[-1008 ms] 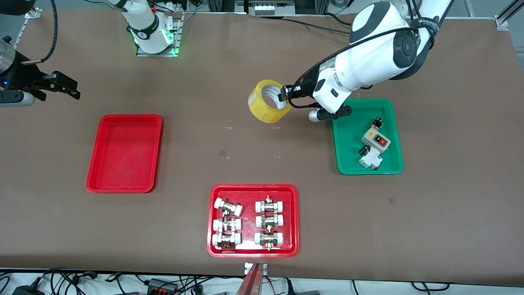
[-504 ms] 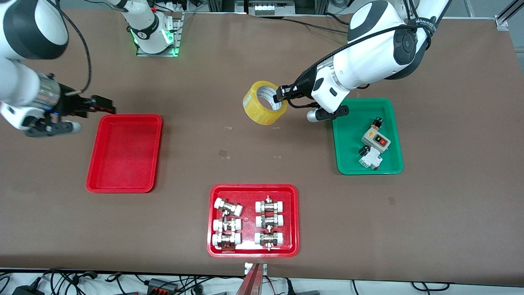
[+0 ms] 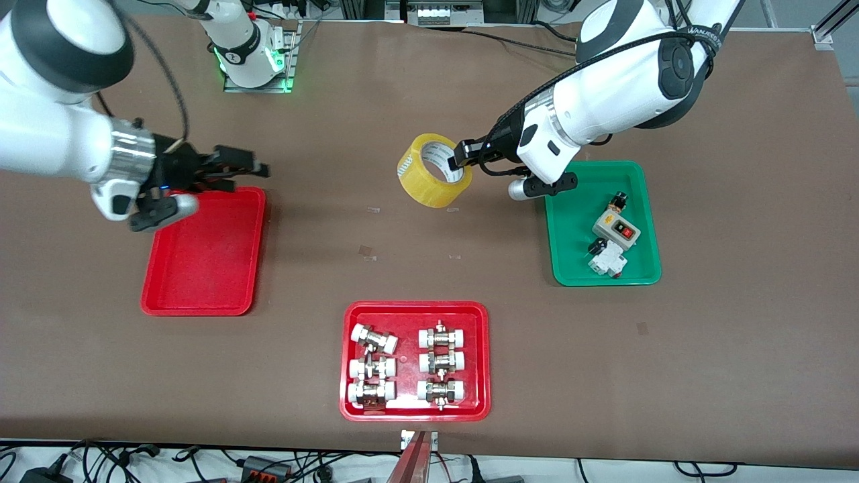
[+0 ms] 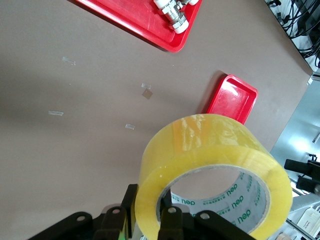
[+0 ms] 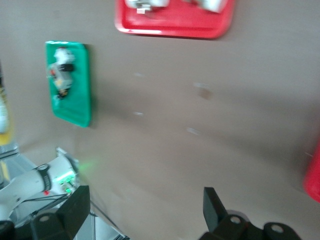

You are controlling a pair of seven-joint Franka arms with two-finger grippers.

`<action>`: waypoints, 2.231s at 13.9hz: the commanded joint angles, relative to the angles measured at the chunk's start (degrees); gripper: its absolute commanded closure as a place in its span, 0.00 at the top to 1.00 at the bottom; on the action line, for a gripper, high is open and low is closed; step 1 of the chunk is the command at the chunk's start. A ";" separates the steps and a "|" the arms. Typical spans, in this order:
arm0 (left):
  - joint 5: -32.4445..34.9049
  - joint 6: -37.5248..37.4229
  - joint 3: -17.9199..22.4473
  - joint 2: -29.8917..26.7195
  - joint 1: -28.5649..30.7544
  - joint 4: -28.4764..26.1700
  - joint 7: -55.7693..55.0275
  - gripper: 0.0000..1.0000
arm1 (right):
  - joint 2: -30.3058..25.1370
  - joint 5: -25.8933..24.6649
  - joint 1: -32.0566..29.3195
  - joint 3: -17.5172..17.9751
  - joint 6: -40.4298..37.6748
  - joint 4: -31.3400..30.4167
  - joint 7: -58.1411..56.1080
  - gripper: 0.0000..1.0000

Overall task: Left arm passes tape to right arm into tray
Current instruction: 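Hold the tape with the left gripper while the right gripper reaches it, then close the right gripper on the tape roll beside the left gripper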

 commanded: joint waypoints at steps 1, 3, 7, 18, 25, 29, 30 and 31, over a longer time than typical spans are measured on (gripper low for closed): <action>-1.36 -0.57 -0.49 0.62 0.11 1.50 -0.72 0.03 | 2.93 7.23 3.86 -0.41 0.22 4.82 0.65 1.00; -1.36 -0.39 -0.58 0.53 -0.06 1.67 -1.51 0.03 | 3.81 13.31 5.53 -0.41 4.16 4.82 0.65 1.00; -1.36 0.05 -0.58 0.71 -0.50 1.76 -1.69 0.03 | 5.13 17.18 11.23 -0.41 12.87 4.82 2.13 1.00; -1.36 0.75 -0.58 0.88 -0.68 1.94 -1.78 0.03 | 6.98 17.99 16.70 -0.41 17.90 6.93 4.96 1.00; -1.36 0.66 -0.58 0.88 -0.59 1.76 -1.69 0.03 | 8.21 17.90 17.58 -0.32 17.98 7.02 4.52 1.00; -1.36 0.66 -0.49 0.88 -0.59 1.76 -1.69 0.03 | 8.30 17.90 17.49 -0.41 17.98 7.10 4.08 1.00; -1.36 0.66 -0.49 0.88 -0.59 1.76 -1.69 0.03 | 8.21 17.90 17.58 -0.41 17.98 7.10 3.90 0.97; -1.36 0.66 -0.49 0.88 -0.59 1.76 -1.69 0.03 | 8.21 17.90 17.58 -0.32 18.16 7.10 3.90 0.94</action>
